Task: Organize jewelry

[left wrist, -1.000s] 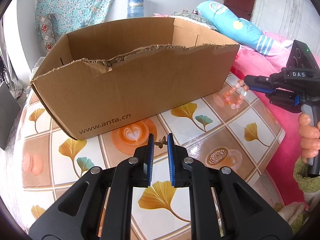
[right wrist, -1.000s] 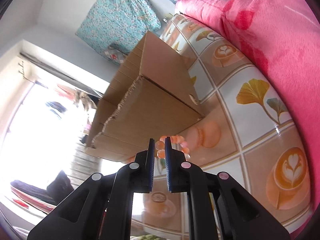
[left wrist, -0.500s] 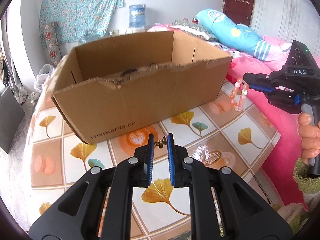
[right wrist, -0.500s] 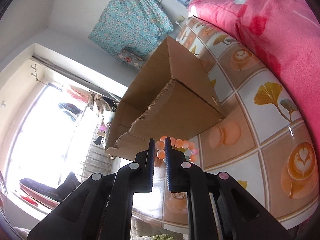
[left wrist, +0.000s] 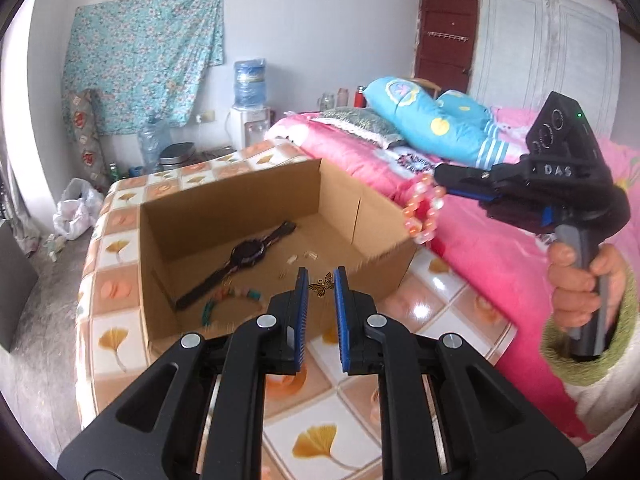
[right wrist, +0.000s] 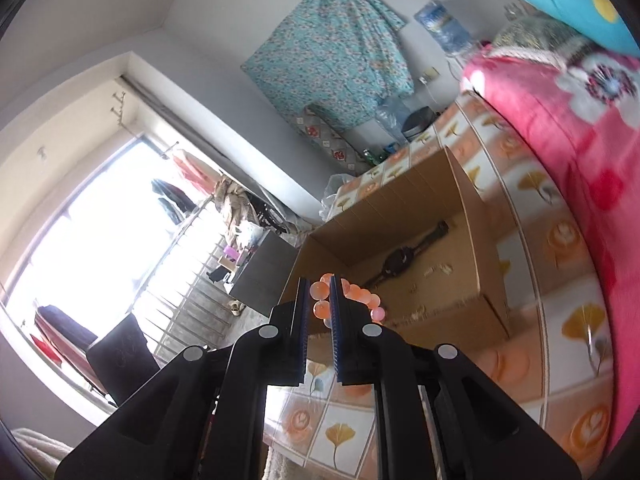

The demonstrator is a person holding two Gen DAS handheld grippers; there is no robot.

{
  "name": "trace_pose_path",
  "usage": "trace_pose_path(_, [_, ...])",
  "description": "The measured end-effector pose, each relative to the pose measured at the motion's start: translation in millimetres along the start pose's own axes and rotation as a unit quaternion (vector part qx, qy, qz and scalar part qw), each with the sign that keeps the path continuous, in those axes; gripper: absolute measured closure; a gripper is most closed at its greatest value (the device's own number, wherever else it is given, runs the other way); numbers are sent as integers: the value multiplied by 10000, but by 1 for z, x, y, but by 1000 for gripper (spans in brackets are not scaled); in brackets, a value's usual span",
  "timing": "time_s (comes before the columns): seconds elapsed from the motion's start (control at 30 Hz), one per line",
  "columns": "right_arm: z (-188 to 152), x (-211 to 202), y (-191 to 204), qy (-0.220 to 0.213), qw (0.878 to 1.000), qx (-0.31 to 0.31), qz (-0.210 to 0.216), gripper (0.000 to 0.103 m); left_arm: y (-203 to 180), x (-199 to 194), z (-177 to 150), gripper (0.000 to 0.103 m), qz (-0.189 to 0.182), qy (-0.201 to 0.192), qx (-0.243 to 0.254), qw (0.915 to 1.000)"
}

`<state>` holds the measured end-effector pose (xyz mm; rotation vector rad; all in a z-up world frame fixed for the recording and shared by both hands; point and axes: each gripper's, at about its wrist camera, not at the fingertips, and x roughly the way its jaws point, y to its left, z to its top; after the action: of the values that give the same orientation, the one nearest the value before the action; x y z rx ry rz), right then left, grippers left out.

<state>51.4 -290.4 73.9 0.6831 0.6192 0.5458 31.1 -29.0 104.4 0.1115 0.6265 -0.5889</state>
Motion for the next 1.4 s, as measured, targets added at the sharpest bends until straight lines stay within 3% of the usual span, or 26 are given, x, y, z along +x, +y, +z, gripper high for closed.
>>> trace_pose_path(0.1, [14, 15, -3, 177, 9997, -156, -107, 93, 6, 18, 19, 91, -216, 94, -55, 9997])
trace_pose_path(0.27, [33, 51, -20, 813, 9927, -570, -691, 93, 21, 68, 39, 91, -405, 524, -189, 9976])
trace_pose_path(0.33, [36, 66, -26, 1119, 9858, -773, -986, 93, 25, 86, 41, 91, -462, 701, -244, 9962])
trace_pose_path(0.53, [38, 110, -35, 2028, 9468, -1613, -1910, 93, 34, 129, 38, 91, -586, 1153, -317, 9911])
trace_pose_path(0.63, [35, 115, -30, 2147, 9341, -1933, -2098, 91, 35, 143, 36, 91, -673, 1346, -356, 9880])
trace_pose_path(0.67, [35, 114, -29, 2131, 9330, -1983, -2117, 87, 35, 147, 36, 91, -695, 1398, -349, 9871])
trace_pose_path(0.73, [37, 109, -28, 2003, 9368, -1965, -2089, 78, 34, 153, 35, 91, -750, 1498, -344, 9853])
trace_pose_path(1.1, [40, 59, -37, 1099, 9674, -1207, -1934, 75, 32, 193, 44, 91, -1072, 2260, -480, 9670])
trace_pose_path(1.13, [39, 55, -38, 1048, 9687, -1163, -1928, 75, 32, 196, 45, 90, -1082, 2295, -481, 9661])
trace_pose_path(1.2, [37, 49, -39, 948, 9708, -1081, -1918, 75, 30, 200, 47, 76, -1103, 2348, -499, 9645])
trace_pose_path(1.4, [35, 29, -45, 716, 9757, -835, -1895, 75, 30, 194, 51, 75, -1206, 2188, -724, 9656])
